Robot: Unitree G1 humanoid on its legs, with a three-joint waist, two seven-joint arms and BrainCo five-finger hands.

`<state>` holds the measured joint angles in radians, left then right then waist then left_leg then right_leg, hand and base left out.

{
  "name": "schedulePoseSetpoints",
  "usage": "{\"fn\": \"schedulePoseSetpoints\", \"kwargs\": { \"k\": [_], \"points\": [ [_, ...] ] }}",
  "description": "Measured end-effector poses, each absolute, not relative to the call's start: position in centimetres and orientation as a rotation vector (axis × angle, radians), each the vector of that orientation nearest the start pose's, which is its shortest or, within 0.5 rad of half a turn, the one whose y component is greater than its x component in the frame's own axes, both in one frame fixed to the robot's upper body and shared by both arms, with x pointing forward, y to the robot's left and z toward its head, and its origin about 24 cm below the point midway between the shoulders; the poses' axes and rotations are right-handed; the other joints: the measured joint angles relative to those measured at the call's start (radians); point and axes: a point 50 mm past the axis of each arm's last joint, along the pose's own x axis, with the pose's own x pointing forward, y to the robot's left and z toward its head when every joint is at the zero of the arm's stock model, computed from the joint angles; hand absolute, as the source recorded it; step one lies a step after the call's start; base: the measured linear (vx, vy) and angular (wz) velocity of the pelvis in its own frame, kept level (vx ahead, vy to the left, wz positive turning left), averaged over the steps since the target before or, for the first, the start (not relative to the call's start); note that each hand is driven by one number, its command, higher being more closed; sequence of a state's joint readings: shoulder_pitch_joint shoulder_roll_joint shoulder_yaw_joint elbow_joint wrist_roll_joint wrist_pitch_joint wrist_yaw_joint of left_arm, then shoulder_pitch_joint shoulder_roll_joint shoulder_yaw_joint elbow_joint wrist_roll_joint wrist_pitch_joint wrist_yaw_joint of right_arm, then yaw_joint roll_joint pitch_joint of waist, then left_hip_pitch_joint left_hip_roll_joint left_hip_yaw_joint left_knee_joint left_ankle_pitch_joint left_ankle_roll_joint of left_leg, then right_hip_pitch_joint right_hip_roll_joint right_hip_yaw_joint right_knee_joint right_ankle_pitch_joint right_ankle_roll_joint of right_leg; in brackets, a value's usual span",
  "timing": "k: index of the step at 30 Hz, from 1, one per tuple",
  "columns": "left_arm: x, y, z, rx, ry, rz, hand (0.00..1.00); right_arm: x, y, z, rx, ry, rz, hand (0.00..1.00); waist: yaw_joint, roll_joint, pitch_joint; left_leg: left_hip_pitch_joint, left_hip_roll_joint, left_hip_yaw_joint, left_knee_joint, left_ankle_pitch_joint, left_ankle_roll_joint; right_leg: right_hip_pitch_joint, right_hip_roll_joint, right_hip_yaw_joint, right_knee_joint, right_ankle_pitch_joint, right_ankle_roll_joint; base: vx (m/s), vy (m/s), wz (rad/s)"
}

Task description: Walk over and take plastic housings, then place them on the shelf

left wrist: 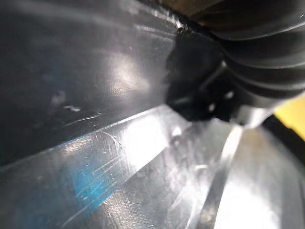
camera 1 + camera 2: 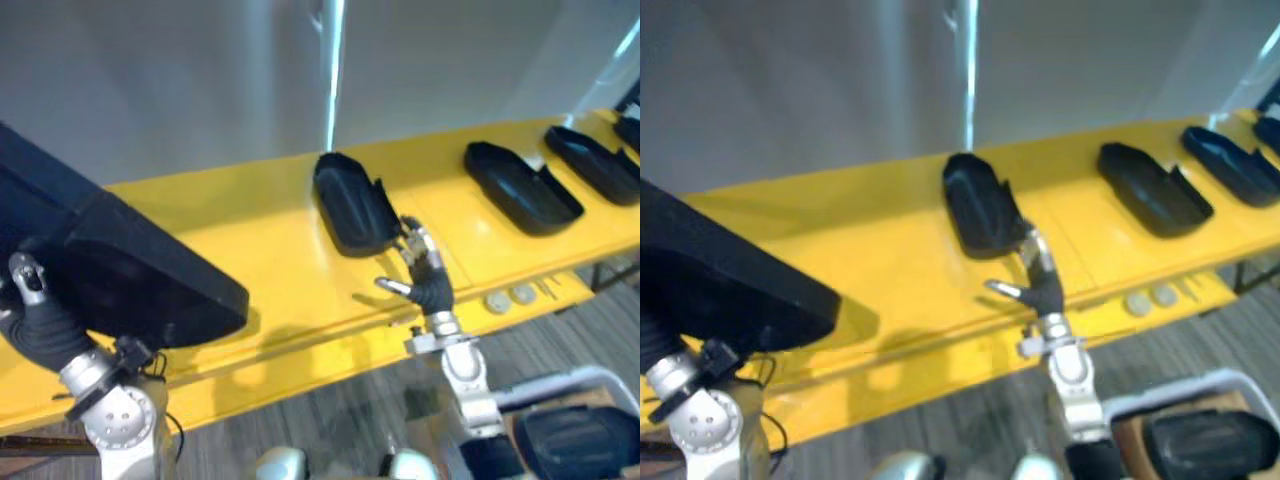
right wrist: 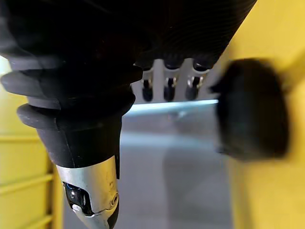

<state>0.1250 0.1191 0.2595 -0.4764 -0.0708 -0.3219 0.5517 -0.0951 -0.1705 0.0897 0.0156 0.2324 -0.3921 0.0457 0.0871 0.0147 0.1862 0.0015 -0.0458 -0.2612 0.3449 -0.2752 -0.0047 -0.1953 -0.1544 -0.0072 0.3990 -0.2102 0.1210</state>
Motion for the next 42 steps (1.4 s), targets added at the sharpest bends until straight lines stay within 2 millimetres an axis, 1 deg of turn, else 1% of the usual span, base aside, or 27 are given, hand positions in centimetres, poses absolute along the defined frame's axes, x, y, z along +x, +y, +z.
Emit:
{"fn": "schedulePoseSetpoints", "kwargs": {
  "k": [1,2,3,4,5,6,7,8,9,10,11,12,14,17,18,19,21,22,23,25,26,30,32,34,36,39,42],
  "points": [
    [18.6,24.3,15.1,-0.024,-0.694,0.741,1.0,26.3,-15.6,10.4,0.095,-0.474,0.144,0.0,-0.015,-0.024,-0.014,0.007,-0.01,-0.033,0.013,-0.023,-0.039,0.005,-0.007,0.029,-0.065,0.096,0.001,0.26,-0.381,1.07],
    [18.6,24.3,14.9,-0.02,-0.683,0.742,1.0,26.3,-15.6,10.5,0.099,-0.479,0.148,0.0,-0.016,-0.045,-0.023,0.012,-0.017,-0.035,0.014,-0.033,-0.055,0.008,-0.019,0.032,-0.084,0.177,-0.006,0.32,-0.508,1.12],
    [18.5,24.2,14.3,-0.033,-0.649,0.758,1.0,26.6,-15.5,11.0,0.09,-0.493,0.178,0.0,-0.012,-0.035,-0.033,0.017,0.006,-0.043,0.018,-0.052,-0.082,0.032,-0.015,-0.001,-0.091,0.14,0.024,0.26,-0.424,0.77],
    [18.3,24.0,13.5,-0.052,-0.605,0.775,1.0,26.9,-15.6,11.6,0.088,-0.513,0.205,0.0,-0.01,0.009,-0.044,0.015,0.058,-0.056,0.016,-0.047,-0.096,0.074,0.022,-0.055,-0.142,0.156,0.002,0.28,-0.455,0.67],
    [18.2,23.9,13.3,-0.051,-0.595,0.778,1.0,27.0,-15.4,11.9,0.088,-0.523,0.216,0.0,-0.009,0.025,-0.047,0.016,0.077,-0.056,0.006,-0.04,-0.107,0.089,0.036,-0.074,-0.161,0.161,-0.007,0.2,-0.316,0.62],
    [18.1,23.9,13.1,-0.056,-0.583,0.781,1.0,27.3,-15.3,12.5,0.082,-0.543,0.231,0.0,-0.003,0.041,-0.055,0.019,0.1,-0.051,-0.015,-0.019,-0.135,0.104,0.053,-0.101,-0.175,0.162,-0.019,0.13,-0.226,0.41],
    [18.2,23.8,13.0,-0.062,-0.581,0.784,1.0,27.4,-15.2,12.7,0.08,-0.551,0.238,0.0,0.0,0.044,-0.056,0.024,0.106,-0.044,-0.027,-0.005,-0.143,0.113,0.056,-0.111,-0.179,0.16,-0.026,0.12,-0.24,0.45],
    [18.2,23.6,12.9,-0.078,-0.575,0.786,1.0,27.5,-14.9,13.0,0.076,-0.562,0.242,0.0,0.007,0.046,-0.056,0.036,0.118,0.006,-0.04,0.022,-0.139,0.142,0.055,-0.135,-0.189,0.155,-0.033,0.13,-0.245,0.56],
    [18.2,23.4,12.8,-0.089,-0.57,0.78,1.0,27.3,-14.4,13.3,0.065,-0.576,0.253,0.0,0.004,0.048,-0.056,0.033,0.13,0.086,-0.042,0.044,-0.124,0.178,0.046,-0.175,-0.211,0.154,-0.036,0.12,-0.214,0.66],
    [18.3,23.3,12.8,-0.093,-0.571,0.771,1.0,27.1,-14.1,13.5,0.053,-0.587,0.257,0.0,-0.002,0.048,-0.056,0.032,0.134,0.133,-0.044,0.052,-0.114,0.198,0.04,-0.197,-0.226,0.154,-0.036,0.08,-0.112,1.03],
    [18.4,22.9,12.9,-0.1,-0.576,0.746,1.0,26.7,-13.8,14.0,0.04,-0.615,0.256,0.0,-0.019,0.049,-0.056,0.032,0.141,0.216,-0.06,0.065,-0.095,0.236,0.029,-0.251,-0.258,0.154,-0.035,0.05,-0.067,1.2],
    [18.5,22.5,13.2,-0.103,-0.585,0.714,1.0,26.3,-13.4,14.7,0.026,-0.648,0.246,0.0,-0.024,0.054,-0.061,0.038,0.143,0.263,-0.096,0.071,-0.086,0.258,0.025,-0.295,-0.279,0.156,-0.033,0.04,-0.046,1.19],
    [18.7,22.1,13.4,-0.102,-0.597,0.679,1.0,26.0,-13.1,15.4,-0.008,-0.693,0.202,0.0,-0.014,0.055,-0.062,0.051,0.138,0.254,-0.165,0.084,-0.083,0.27,0.024,-0.328,-0.305,0.164,-0.029,0.0,0.003,0.72],
    [18.6,22.5,13.7,-0.027,-0.605,0.678,1.0,25.8,-13.2,16.2,-0.033,-0.735,0.106,0.0,0.006,0.04,-0.064,0.059,0.112,0.243,-0.204,0.119,-0.074,0.295,0.004,-0.35,-0.352,0.186,-0.017,-0.02,0.049,0.3],
    [18.6,22.9,14.0,0.03,-0.606,0.677,1.0,25.6,-13.7,16.6,-0.026,-0.753,0.063,0.0,0.006,0.039,-0.064,0.066,0.107,0.243,-0.207,0.12,-0.074,0.306,0.001,-0.35,-0.362,0.191,-0.012,-0.02,0.074,0.04],
    [18.4,23.8,14.5,0.12,-0.612,0.672,1.0,25.2,-15.3,17.7,-0.014,-0.804,-0.041,0.0,0.001,0.039,-0.064,0.076,0.103,0.246,-0.211,0.121,-0.073,0.319,-0.002,-0.35,-0.372,0.195,-0.011,-0.01,0.05,-0.02],
    [18.2,24.9,15.2,0.227,-0.609,0.668,1.0,24.5,-17.2,18.8,-0.009,-0.858,-0.143,0.0,-0.003,0.034,-0.066,0.085,0.102,0.257,-0.227,0.129,-0.073,0.321,-0.002,-0.344,-0.382,0.204,-0.012,-0.02,0.025,-0.1],
    [18.0,25.8,15.5,0.311,-0.591,0.664,1.0,23.7,-18.7,19.4,-0.028,-0.893,-0.212,0.0,-0.013,0.03,-0.069,0.087,0.102,0.262,-0.24,0.135,-0.073,0.32,-0.001,-0.343,-0.394,0.211,-0.014,-0.03,0.01,-0.13],
    [17.9,26.3,15.6,0.346,-0.575,0.662,1.0,23.3,-19.3,19.6,-0.041,-0.905,-0.24,0.0,-0.017,0.029,-0.07,0.089,0.103,0.268,-0.244,0.138,-0.072,0.318,0.0,-0.341,-0.397,0.214,-0.015,-0.03,-0.003,-0.17],
    [17.9,28.0,15.3,0.452,-0.464,0.613,1.0,21.7,-22.0,19.6,-0.112,-0.906,-0.358,0.0,-0.034,0.03,-0.075,0.114,0.106,0.299,-0.279,0.149,-0.073,0.318,0.006,-0.318,-0.418,0.228,-0.017,-0.02,-0.003,-0.32],
    [18.0,28.1,15.3,0.462,-0.45,0.603,1.0,21.6,-22.2,19.6,-0.119,-0.903,-0.373,0.0,-0.036,0.03,-0.075,0.117,0.107,0.304,-0.283,0.149,-0.073,0.319,0.007,-0.314,-0.421,0.23,-0.017,-0.02,0.003,-0.35],
    [19.4,30.0,13.6,0.546,-0.26,0.496,1.0,19.6,-26.0,18.4,-0.214,-0.816,-0.59,0.0,-0.073,0.029,-0.096,0.121,0.108,0.344,-0.307,0.151,-0.071,0.314,0.015,-0.281,-0.461,0.256,-0.016,-0.03,0.011,-0.25],
    [20.2,31.1,12.8,0.549,-0.17,0.491,1.0,18.8,-27.6,17.7,-0.171,-0.761,-0.648,0.0,-0.08,0.031,-0.103,0.121,0.11,0.369,-0.311,0.151,-0.071,0.297,0.018,-0.257,-0.461,0.263,-0.016,0.01,0.024,-0.31],
    [21.2,32.4,11.6,0.539,-0.07,0.491,1.0,18.4,-29.0,16.5,-0.109,-0.697,-0.692,0.0,-0.102,0.031,-0.106,0.123,0.11,0.385,-0.311,0.151,-0.071,0.284,0.019,-0.236,-0.459,0.267,-0.017,0.01,0.026,-0.28],
    [22.1,33.8,10.0,0.519,0.062,0.49,1.0,17.8,-30.8,14.1,-0.048,-0.574,-0.779,0.0,-0.122,0.032,-0.108,0.124,0.11,0.422,-0.313,0.151,-0.071,0.261,0.02,-0.205,-0.455,0.274,-0.016,0.0,0.03,-0.38],
    [23.1,33.9,8.1,0.481,0.177,0.461,1.0,16.5,-32.6,11.4,-0.058,-0.454,-0.92,0.0,-0.141,0.034,-0.107,0.14,0.108,0.458,-0.323,0.151,-0.071,0.254,0.02,-0.173,-0.455,0.279,-0.014,-0.01,0.025,-0.35],
    [24.5,33.9,6.4,0.424,0.294,0.42,1.0,15.0,-33.8,10.6,-0.121,-0.441,-1.024,0.0,-0.171,0.04,-0.102,0.157,0.105,0.488,-0.332,0.15,-0.071,0.247,0.021,-0.141,-0.442,0.28,-0.013,-0.04,0.017,-0.28]
  ]
}}
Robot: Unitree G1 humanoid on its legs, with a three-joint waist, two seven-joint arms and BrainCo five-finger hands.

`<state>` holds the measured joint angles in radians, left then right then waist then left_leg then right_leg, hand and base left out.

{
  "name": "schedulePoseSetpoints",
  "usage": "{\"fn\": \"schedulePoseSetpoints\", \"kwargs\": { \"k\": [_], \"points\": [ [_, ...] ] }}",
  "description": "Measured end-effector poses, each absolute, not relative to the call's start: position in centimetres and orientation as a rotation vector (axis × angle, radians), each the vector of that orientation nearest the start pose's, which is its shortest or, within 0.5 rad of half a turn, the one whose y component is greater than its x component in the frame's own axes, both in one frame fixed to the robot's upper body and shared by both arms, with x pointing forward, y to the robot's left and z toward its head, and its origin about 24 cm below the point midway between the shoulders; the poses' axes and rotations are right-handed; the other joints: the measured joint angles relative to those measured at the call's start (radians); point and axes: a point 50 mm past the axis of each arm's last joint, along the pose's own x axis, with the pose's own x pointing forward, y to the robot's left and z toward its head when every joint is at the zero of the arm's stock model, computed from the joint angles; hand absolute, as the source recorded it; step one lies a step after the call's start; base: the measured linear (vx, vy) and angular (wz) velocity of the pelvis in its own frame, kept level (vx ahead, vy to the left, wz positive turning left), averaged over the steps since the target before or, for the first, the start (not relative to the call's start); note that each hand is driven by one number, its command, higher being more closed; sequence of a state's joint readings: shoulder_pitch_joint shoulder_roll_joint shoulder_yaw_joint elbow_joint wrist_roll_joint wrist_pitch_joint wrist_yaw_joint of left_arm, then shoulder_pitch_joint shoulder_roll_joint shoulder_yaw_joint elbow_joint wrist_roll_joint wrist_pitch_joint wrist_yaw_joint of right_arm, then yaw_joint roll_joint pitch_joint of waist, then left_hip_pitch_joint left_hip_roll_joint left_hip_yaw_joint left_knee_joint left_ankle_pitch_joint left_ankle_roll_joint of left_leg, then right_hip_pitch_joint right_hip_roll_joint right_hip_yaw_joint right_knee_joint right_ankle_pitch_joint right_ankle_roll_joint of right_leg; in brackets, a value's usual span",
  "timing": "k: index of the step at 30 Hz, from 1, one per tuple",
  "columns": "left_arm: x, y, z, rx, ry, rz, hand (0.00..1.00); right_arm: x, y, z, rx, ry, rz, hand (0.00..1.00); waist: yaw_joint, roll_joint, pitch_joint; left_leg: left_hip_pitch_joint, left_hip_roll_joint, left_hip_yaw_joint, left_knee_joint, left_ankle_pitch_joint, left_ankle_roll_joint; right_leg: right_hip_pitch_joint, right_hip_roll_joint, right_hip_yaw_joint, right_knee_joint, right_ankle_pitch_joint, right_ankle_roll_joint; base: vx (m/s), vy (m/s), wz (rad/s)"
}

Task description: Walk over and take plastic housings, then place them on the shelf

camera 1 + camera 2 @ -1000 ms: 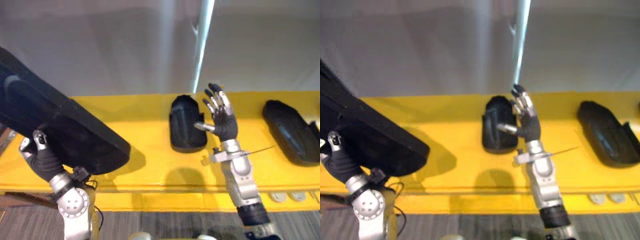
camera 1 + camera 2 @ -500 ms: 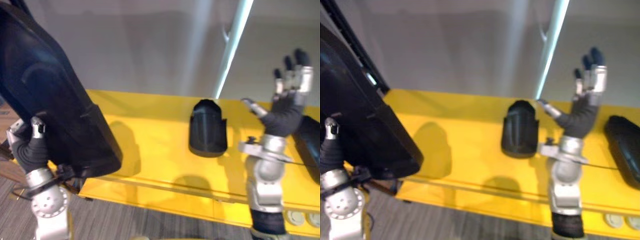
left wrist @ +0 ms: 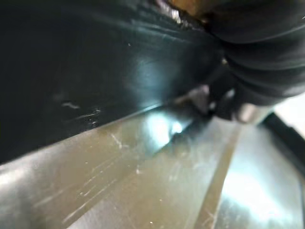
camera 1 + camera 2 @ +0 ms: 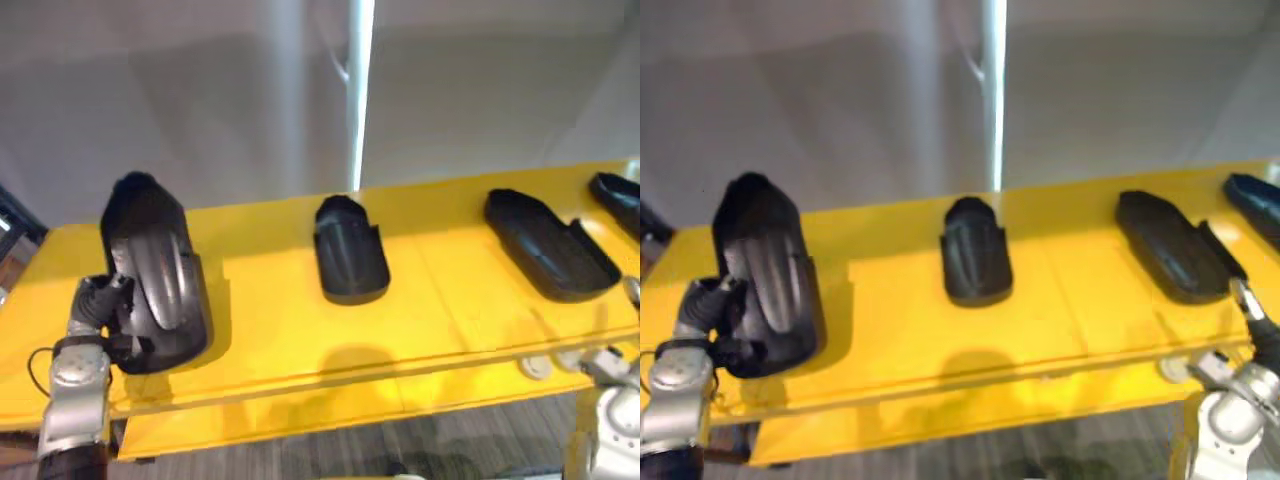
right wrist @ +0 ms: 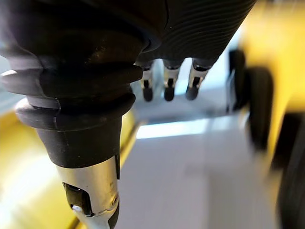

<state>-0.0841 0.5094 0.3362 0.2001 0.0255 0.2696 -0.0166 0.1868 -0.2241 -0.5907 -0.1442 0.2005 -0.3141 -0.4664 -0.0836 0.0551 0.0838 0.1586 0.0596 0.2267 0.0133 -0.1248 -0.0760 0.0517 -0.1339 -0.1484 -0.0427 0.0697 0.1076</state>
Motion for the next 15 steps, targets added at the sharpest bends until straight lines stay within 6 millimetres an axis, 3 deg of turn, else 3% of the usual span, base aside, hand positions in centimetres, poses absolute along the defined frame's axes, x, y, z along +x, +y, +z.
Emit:
{"fn": "schedulePoseSetpoints", "kwargs": {
  "k": [6,9,15],
  "points": [
    [27.4,35.2,5.8,0.414,0.477,0.363,1.0,14.3,-34.2,8.2,-0.077,-0.378,-1.069,0.0,-0.039,-0.002,0.014,0.006,0.002,0.052,-0.002,-0.001,0.0,-0.03,0.006,0.048,0.019,0.002,-0.003,-0.07,-0.005,-0.27],
    [28.6,35.3,6.2,0.407,0.516,0.332,1.0,14.5,-33.8,7.9,-0.069,-0.386,-1.053,0.0,-0.042,0.003,0.026,0.019,0.002,0.08,-0.004,-0.002,0.0,-0.04,0.01,0.073,0.034,0.002,-0.003,-0.05,-0.003,-0.22],
    [29.8,36.2,8.3,0.596,0.582,0.294,1.0,15.6,-32.5,7.6,-0.055,-0.384,-0.966,0.0,-0.043,0.004,0.029,0.028,0.006,0.111,-0.004,-0.002,0.0,-0.049,0.015,0.094,0.04,0.003,-0.003,-0.01,-0.009,-0.1]
  ]
}}
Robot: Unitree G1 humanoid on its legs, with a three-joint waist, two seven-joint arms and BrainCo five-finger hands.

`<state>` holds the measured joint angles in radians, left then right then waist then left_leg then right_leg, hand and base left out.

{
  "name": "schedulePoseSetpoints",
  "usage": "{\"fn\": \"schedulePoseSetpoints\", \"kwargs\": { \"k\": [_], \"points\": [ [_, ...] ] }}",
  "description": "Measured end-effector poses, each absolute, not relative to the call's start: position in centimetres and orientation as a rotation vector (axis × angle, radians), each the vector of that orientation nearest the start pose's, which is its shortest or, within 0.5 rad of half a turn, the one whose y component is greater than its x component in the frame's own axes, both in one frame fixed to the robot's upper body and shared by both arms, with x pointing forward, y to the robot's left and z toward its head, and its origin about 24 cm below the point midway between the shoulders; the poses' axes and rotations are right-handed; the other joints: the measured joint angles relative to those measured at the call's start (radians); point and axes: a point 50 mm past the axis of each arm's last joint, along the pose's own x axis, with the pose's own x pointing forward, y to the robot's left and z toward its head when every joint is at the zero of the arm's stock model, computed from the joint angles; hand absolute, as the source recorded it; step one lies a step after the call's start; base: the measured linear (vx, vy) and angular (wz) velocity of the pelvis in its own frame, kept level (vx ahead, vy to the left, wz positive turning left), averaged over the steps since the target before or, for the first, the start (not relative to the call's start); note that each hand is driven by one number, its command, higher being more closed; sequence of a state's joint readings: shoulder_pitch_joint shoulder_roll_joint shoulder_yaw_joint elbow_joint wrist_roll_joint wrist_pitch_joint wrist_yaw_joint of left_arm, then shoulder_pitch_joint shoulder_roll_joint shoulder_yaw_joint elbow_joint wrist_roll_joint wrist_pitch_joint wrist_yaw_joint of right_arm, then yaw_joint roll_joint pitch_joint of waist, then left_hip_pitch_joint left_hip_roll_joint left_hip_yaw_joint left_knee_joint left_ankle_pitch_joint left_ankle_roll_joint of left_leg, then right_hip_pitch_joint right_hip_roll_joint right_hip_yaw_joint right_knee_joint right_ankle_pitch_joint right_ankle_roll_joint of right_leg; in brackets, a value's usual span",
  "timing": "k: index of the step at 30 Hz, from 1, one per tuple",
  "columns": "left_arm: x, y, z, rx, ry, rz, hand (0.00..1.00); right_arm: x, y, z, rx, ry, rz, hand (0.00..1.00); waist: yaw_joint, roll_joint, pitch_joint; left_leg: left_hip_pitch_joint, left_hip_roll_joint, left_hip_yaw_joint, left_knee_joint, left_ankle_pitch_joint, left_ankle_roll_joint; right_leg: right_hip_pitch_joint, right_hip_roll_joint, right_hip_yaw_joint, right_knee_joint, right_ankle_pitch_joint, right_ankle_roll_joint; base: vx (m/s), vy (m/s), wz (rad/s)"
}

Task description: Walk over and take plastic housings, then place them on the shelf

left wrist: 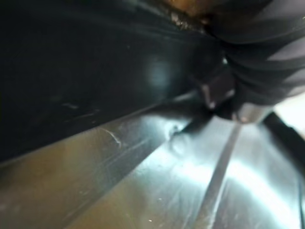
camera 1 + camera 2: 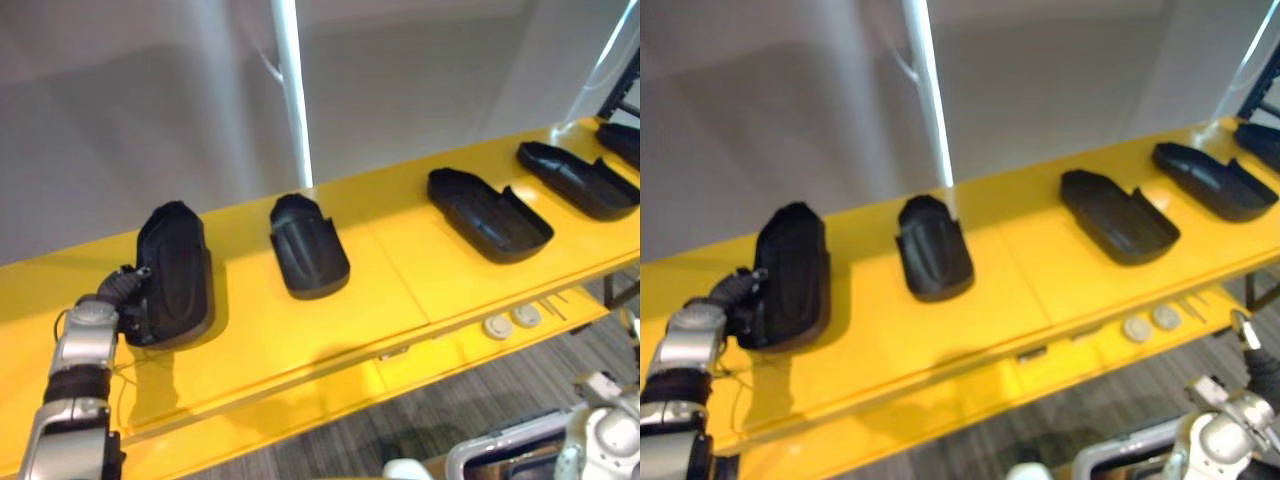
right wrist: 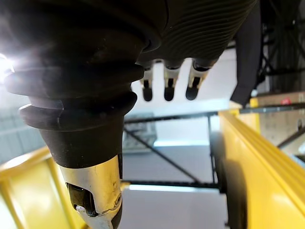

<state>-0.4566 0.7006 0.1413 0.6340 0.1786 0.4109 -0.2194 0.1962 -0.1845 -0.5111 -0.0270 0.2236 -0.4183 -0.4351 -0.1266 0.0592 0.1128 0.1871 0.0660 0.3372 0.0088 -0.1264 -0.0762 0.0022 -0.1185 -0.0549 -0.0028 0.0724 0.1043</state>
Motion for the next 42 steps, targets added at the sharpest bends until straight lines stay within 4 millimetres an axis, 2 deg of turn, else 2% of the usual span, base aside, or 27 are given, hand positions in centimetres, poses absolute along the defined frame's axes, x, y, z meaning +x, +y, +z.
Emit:
{"fn": "schedulePoseSetpoints", "kwargs": {
  "k": [4,10,16,28,35,42],
  "points": [
    [29.9,36.7,8.7,0.694,0.625,0.3,1.0,15.8,-32.0,7.2,-0.042,-0.367,-0.945,0.0,0.0,0.0,0.001,0.004,0.0,0.005,0.0,-0.002,-0.003,0.001,0.0,0.002,0.003,0.0,0.0,0.0,-0.002,-0.01],
    [29.3,37.5,7.9,0.775,0.707,0.32,1.0,15.7,-31.4,6.6,-0.021,-0.339,-0.929,0.0,0.0,-0.001,0.001,0.004,0.001,0.011,0.001,-0.004,-0.006,0.001,0.0,0.004,0.003,0.0,0.0,0.0,0.0,0.0],
    [29.0,37.7,7.4,0.768,0.733,0.328,1.0,15.7,-31.4,6.5,-0.001,-0.339,-0.934,0.0,0.001,-0.014,0.009,0.004,0.001,0.029,0.001,-0.004,-0.006,0.001,0.001,0.011,0.002,0.003,-0.001,-0.03,-0.011,-0.04],
    [28.5,38.1,6.8,0.778,0.726,0.419,1.0,15.8,-31.5,6.4,-0.001,-0.315,-0.926,0.0,-0.002,-0.022,0.015,0.008,0.0,0.043,0.002,-0.004,-0.006,0.002,0.003,0.027,-0.02,0.022,-0.002,-0.01,-0.007,-0.03],
    [27.6,37.8,4.7,0.73,0.76,0.441,1.0,15.6,-31.3,6.7,0.001,-0.316,-0.891,0.0,-0.018,-0.023,0.018,0.024,0.003,0.055,0.002,-0.011,-0.007,0.025,0.008,0.033,-0.04,0.029,-0.005,-0.04,-0.024,-0.05],
    [27.6,37.7,4.5,0.701,0.743,0.433,1.0,15.7,-31.4,6.8,0.015,-0.316,-0.865,0.0,-0.027,-0.02,0.022,0.025,0.01,0.057,0.002,-0.012,-0.009,0.025,0.017,0.033,-0.041,0.028,-0.006,0.0,-0.014,0.0]
  ]
}}
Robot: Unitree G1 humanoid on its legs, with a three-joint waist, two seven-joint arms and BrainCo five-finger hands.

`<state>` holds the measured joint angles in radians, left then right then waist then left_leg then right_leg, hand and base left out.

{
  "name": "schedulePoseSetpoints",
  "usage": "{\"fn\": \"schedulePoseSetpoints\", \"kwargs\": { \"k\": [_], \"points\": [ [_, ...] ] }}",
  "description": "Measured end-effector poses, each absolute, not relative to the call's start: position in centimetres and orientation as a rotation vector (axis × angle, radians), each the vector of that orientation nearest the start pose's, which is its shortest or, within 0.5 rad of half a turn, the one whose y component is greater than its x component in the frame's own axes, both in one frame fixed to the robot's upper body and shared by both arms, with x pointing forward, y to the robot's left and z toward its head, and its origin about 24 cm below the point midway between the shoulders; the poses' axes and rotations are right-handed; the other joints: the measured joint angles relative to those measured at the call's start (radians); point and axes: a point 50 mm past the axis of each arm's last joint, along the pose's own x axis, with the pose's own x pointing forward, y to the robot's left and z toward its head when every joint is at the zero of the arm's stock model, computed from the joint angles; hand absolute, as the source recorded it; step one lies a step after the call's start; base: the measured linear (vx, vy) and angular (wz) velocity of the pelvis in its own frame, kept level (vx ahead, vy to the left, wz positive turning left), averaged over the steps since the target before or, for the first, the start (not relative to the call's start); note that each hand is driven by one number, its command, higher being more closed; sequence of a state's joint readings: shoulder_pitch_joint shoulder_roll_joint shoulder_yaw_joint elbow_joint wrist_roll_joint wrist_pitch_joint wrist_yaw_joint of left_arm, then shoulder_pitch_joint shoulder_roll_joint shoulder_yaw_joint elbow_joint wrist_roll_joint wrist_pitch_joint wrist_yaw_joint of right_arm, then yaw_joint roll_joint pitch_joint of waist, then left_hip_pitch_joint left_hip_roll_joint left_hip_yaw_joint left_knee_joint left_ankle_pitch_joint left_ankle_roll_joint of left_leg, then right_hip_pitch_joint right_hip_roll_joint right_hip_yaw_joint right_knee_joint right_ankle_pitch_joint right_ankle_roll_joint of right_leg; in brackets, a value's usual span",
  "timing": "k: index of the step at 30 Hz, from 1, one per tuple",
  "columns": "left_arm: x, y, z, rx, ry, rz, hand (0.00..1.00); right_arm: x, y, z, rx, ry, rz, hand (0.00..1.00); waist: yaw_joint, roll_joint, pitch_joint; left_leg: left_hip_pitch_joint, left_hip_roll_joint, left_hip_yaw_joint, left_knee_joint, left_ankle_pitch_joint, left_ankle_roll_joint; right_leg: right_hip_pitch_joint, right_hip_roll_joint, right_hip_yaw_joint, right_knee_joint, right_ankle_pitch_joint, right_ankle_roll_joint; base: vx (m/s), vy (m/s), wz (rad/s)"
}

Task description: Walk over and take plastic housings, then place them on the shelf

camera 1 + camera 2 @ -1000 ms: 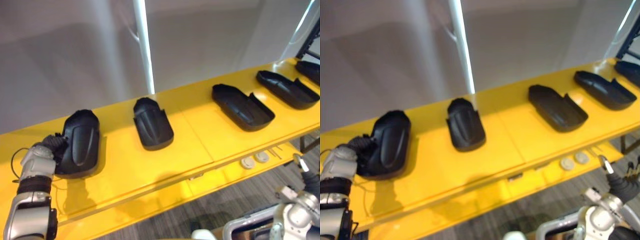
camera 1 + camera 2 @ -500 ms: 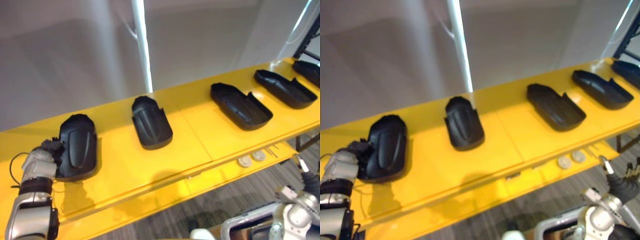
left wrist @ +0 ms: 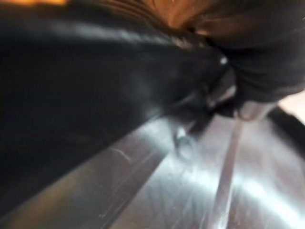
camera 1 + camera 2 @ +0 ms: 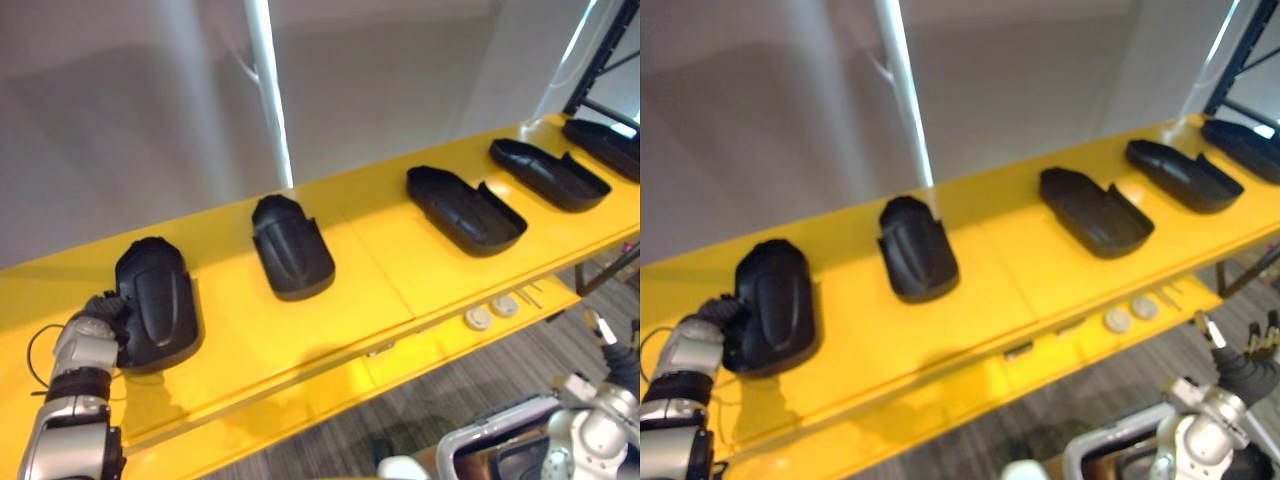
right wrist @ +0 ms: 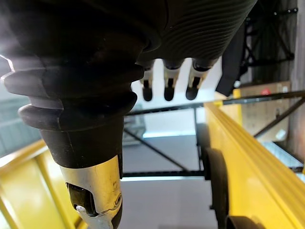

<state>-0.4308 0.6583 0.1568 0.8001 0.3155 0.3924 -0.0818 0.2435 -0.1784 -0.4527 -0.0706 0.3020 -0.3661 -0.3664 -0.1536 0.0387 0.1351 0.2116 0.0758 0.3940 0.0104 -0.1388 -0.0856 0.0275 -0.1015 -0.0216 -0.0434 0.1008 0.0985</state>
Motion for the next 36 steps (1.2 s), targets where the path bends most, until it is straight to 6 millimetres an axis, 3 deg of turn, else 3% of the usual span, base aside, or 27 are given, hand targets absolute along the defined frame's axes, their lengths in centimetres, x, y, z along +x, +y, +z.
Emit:
{"fn": "schedulePoseSetpoints", "kwargs": {
  "k": [4,5,15,20,22,25,27,30,33,36],
  "points": [
    [27.6,37.7,4.5,0.702,0.736,0.431,1.0,15.8,-31.5,7.0,0.002,-0.317,-0.842,0.0,-0.002,0.008,0.007,0.001,0.0,0.001,0.0,-0.001,-0.002,0.0,0.0,0.0,0.0,0.0,0.0,0.0,0.0,0.0],
    [27.6,37.7,4.5,0.701,0.735,0.431,0.0,15.9,-31.4,7.0,0.003,-0.312,-0.841,0.0,-0.003,0.008,0.011,0.002,0.0,0.001,0.0,-0.002,-0.002,0.001,0.0,0.001,0.0,0.0,0.0,0.0,0.0,0.0],
    [26.7,38.4,4.3,0.75,0.72,0.551,0.0,15.9,-31.4,6.8,0.007,-0.29,-0.822,0.0,-0.023,0.01,0.024,0.015,0.002,0.006,0.001,-0.003,-0.004,0.007,0.003,0.005,0.0,-0.001,-0.001,-0.01,-0.005,-0.01],
    [26.7,39.1,5.8,0.77,0.567,0.771,0.0,15.6,-31.5,6.6,-0.004,-0.276,-0.821,0.0,-0.023,0.02,0.029,0.014,0.002,0.003,0.003,-0.003,-0.004,0.008,0.002,0.004,0.0,-0.001,-0.001,0.0,0.0,0.0],
    [27.0,39.2,7.5,0.749,0.433,0.876,0.0,15.7,-31.2,6.5,0.016,-0.276,-0.806,0.0,-0.022,0.021,0.03,0.013,0.003,0.001,0.004,-0.002,-0.004,0.008,0.002,0.002,0.0,-0.001,-0.001,0.0,0.0,0.0],
    [28.4,38.9,12.9,0.75,0.134,0.987,0.0,16.2,-30.3,6.1,0.04,-0.261,-0.763,0.0,-0.011,0.021,0.03,0.007,0.003,-0.005,0.008,-0.002,-0.003,0.008,0.0,-0.003,0.0,-0.001,-0.002,0.0,0.0,0.06],
    [29.1,37.7,19.1,0.731,-0.175,1.032,0.0,16.2,-29.9,5.8,0.043,-0.25,-0.744,0.0,0.0,0.022,0.03,-0.004,0.003,-0.017,0.011,-0.002,-0.003,0.009,-0.002,-0.015,0.0,-0.001,-0.001,0.0,-0.003,0.13],
    [28.1,35.3,25.0,0.637,-0.518,1.025,0.0,16.2,-29.5,5.6,0.049,-0.248,-0.733,0.0,0.01,0.032,0.023,-0.015,0.004,-0.034,0.011,-0.001,-0.002,0.013,-0.005,-0.039,-0.005,-0.001,-0.001,0.0,-0.028,0.19],
    [26.6,32.6,27.4,0.498,-0.731,0.946,0.0,16.1,-28.9,5.4,0.077,-0.252,-0.739,0.0,0.016,0.042,0.017,-0.023,0.004,-0.067,0.007,0.004,0.005,0.03,-0.009,-0.075,-0.022,-0.001,-0.001,0.01,-0.036,0.33],
    [23.4,30.0,25.7,0.385,-0.815,0.851,0.0,16.0,-27.8,5.8,0.106,-0.273,-0.723,0.0,0.04,0.057,0.003,-0.023,0.009,-0.088,0.003,0.005,0.005,0.047,-0.005,-0.105,-0.035,-0.001,-0.001,0.01,-0.042,0.25]
  ]
}}
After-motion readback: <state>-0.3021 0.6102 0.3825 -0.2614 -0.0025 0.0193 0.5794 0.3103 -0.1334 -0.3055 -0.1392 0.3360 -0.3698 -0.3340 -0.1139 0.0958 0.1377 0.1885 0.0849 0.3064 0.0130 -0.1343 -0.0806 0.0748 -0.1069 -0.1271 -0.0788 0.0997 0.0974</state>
